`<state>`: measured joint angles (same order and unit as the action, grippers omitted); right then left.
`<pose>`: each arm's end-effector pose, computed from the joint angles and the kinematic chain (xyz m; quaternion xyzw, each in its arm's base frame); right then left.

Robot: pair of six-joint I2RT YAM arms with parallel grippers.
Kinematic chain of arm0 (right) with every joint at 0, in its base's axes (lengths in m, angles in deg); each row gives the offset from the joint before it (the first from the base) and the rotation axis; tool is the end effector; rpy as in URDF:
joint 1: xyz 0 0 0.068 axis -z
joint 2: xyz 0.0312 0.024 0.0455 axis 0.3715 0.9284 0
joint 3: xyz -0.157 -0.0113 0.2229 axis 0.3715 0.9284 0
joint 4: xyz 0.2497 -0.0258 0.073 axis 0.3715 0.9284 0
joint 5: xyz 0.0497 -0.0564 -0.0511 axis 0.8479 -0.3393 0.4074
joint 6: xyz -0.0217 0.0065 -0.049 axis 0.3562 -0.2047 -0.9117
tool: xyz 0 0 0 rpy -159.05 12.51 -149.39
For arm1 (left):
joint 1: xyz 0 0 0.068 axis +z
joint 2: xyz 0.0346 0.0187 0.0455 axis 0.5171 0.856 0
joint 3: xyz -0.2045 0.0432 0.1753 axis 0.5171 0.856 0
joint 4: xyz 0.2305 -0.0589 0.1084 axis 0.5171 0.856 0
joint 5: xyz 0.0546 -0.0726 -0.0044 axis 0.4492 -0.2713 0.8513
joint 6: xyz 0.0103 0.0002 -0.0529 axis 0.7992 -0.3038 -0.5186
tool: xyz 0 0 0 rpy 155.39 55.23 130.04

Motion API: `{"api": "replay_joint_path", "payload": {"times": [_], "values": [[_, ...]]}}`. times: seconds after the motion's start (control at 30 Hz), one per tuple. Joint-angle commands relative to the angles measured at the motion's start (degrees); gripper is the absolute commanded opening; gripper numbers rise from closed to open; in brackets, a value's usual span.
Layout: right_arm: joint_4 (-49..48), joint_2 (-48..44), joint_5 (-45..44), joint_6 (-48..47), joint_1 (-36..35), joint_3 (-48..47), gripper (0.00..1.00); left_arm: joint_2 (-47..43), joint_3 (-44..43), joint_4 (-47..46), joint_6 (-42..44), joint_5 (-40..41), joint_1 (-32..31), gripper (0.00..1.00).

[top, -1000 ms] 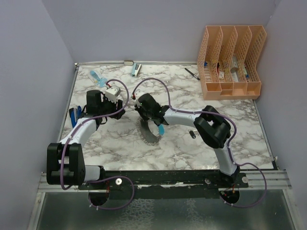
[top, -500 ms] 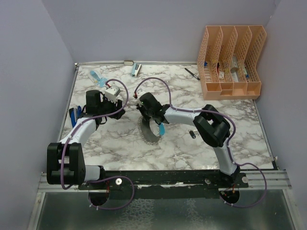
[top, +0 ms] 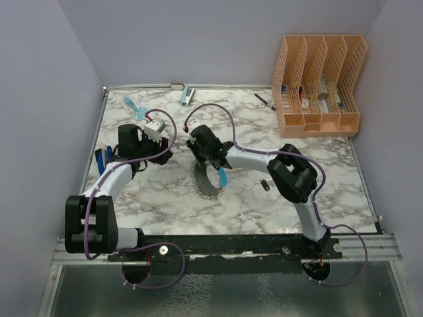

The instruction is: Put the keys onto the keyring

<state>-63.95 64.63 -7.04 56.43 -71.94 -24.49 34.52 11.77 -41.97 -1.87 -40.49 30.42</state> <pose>0.3082 0.3591 0.1638 -0.3109 0.8564 0.1160 0.3956 0.2766 -0.0221 0.2188 0.1951 0.8437 -0.2115 0.4532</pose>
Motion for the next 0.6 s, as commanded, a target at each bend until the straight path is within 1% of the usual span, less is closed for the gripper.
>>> {"api": "replay_joint_path", "payload": {"times": [0.0, 0.2, 0.37, 0.57], "values": [[-0.45, -2.14, -3.26, -0.77, 0.37, -0.95, 0.27, 0.37, 0.41, -0.79, -0.29, -1.96, 0.62, 0.56], [1.72, -0.29, -2.86, -0.61, 1.87, -2.58, 0.29, 0.87, 0.1, -0.41, -0.27, -2.46, 0.71, 0.56], [1.49, 0.19, -1.43, -0.31, 2.41, -2.2, 0.28, 0.9, 0.32, -0.58, -0.26, -2.57, 0.8, 0.56], [2.75, 1.62, 0.56, -0.56, 2.4, -4.44, 0.27, 1.36, 0.14, -0.37, -0.3, -2.77, 0.89, 0.56]]}}
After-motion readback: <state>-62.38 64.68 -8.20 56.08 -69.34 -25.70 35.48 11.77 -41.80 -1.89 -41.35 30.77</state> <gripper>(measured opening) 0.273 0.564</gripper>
